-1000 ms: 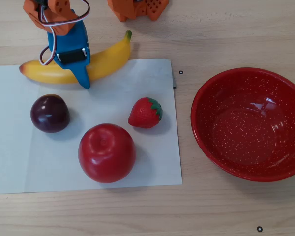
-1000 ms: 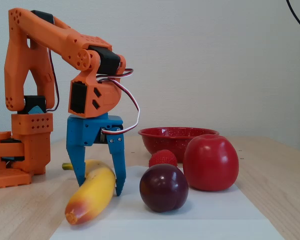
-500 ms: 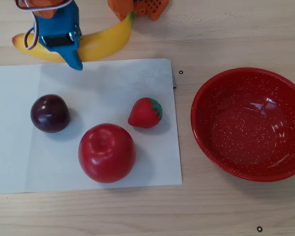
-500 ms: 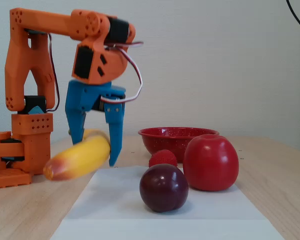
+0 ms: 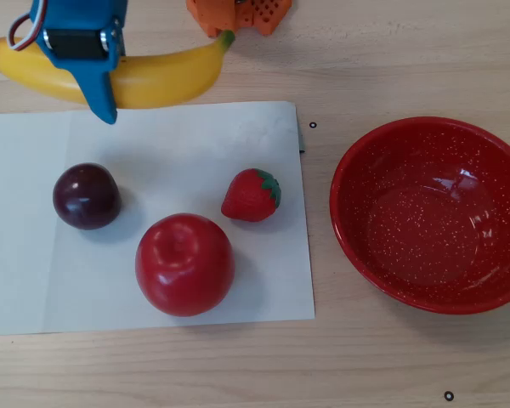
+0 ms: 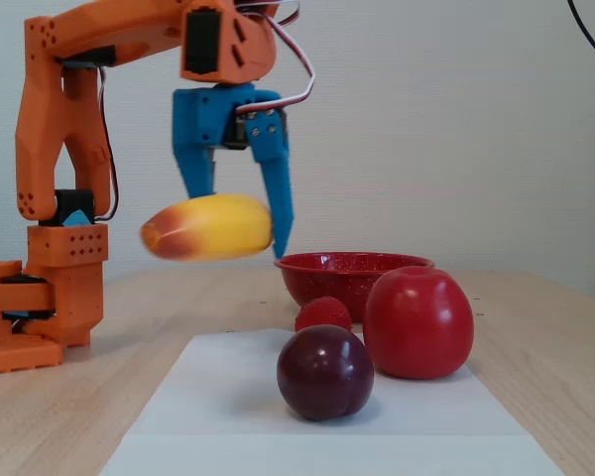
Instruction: Grasp the banana and put it in the red bowl
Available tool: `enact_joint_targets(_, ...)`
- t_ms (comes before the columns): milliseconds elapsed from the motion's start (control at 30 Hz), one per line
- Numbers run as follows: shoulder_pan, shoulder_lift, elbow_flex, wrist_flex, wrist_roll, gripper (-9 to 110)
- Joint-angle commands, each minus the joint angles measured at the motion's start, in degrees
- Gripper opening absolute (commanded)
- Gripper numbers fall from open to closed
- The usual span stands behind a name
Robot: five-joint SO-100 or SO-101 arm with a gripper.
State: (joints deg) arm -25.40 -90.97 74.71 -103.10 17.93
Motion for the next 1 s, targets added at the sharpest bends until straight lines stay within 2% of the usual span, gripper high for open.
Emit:
enact_joint_targets(0, 3.6, -7.2, -7.3, -8.0, -2.7, 0)
enact_joint_targets(633, 38.7, -3.9, -23.5, -7.2, -22.0, 0)
enact_joint_targets(967, 54.1, 1.0, -23.5, 8.8, -28.2, 0)
